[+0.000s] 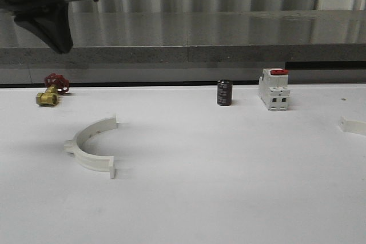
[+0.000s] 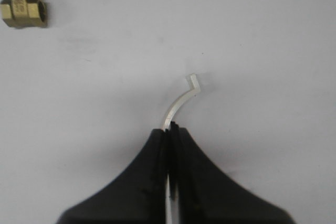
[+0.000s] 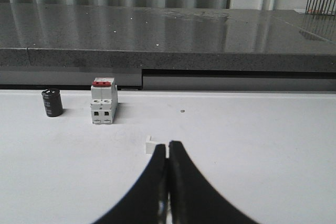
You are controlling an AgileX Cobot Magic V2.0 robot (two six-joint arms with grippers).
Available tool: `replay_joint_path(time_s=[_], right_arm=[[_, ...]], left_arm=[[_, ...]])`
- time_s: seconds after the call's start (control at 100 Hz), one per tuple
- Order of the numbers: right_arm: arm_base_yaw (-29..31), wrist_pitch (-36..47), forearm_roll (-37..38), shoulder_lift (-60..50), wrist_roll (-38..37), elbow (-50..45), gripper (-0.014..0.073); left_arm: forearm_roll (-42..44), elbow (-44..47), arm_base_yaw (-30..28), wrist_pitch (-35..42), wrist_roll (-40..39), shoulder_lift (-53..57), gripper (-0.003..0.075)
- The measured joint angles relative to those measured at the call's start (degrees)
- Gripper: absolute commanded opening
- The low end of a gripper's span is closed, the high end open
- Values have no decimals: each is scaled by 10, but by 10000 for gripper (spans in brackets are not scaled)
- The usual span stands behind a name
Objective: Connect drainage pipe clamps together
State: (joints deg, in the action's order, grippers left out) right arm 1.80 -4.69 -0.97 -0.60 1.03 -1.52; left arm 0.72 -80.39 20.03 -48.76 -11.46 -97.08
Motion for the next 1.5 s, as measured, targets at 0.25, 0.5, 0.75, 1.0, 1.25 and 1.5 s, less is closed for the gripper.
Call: replay_joint_path(time_s=[0.25, 0.5, 0.75, 1.0, 1.25, 1.5], right_arm=[[0, 0, 0, 0, 0, 0, -66], [0, 0, 0, 0, 0, 0, -66], [0, 0, 0, 0, 0, 0, -66], [0, 1, 0, 0, 0, 0, -66], [0, -9, 0, 0, 0, 17, -66], [0, -194, 0, 50, 0, 145, -66]], left_arm=[[12, 35, -42, -5, 5, 75, -21], [16, 123, -119, -4, 28, 173, -21], [17, 262, -156, 48, 42, 318, -21], [12, 425, -156, 124, 44, 515, -21], [12, 522, -156, 137, 44, 707, -21], [12, 546, -156, 129, 44, 807, -21]])
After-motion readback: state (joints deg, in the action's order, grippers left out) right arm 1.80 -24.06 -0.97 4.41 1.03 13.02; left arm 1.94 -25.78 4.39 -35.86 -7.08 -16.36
